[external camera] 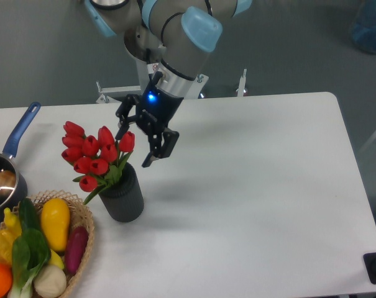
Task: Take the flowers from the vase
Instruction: 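Lower the open gripper around the tulip stems above the vase rim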
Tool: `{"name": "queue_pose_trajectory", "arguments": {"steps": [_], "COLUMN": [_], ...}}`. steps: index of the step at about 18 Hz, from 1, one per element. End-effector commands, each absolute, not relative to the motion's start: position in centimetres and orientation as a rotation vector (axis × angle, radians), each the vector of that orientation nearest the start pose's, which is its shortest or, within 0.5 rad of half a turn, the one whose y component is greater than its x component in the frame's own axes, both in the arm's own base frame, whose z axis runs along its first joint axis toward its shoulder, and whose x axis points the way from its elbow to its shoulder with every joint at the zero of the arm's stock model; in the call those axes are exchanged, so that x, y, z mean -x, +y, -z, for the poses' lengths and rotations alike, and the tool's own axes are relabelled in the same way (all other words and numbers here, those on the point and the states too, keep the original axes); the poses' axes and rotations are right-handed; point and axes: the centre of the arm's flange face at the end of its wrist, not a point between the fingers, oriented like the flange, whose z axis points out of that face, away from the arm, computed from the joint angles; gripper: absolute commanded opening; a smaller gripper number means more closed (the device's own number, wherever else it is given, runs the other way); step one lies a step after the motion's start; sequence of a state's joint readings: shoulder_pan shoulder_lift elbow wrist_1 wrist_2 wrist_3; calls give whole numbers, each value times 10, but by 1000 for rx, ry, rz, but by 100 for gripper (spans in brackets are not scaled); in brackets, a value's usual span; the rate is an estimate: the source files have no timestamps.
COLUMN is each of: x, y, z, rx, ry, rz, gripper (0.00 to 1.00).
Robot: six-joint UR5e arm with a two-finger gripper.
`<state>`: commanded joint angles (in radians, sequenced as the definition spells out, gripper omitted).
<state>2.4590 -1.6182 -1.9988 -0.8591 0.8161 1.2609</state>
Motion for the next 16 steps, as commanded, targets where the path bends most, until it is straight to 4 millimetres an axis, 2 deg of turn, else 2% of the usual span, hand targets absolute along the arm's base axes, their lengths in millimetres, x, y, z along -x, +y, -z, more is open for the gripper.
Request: {"name": "queue_pose_trajectory", "arguments": {"steps": [5, 7, 8, 10, 12, 13, 14, 16], "x": [249, 247, 247, 246, 247, 248, 248, 250], "y": [469, 470, 470, 472, 473, 473, 473, 473], "z": [-355, -357, -357, -358, -354, -352, -350, -351], "rx": [2246, 2231, 2222, 2202, 2205, 2208, 2209, 2208], "ry": [551, 548, 547, 543, 533, 529, 526, 524], "rz": [230, 240, 248, 263, 278, 284, 288, 286], "gripper": [100, 92, 86, 57, 20, 6, 0, 0]}}
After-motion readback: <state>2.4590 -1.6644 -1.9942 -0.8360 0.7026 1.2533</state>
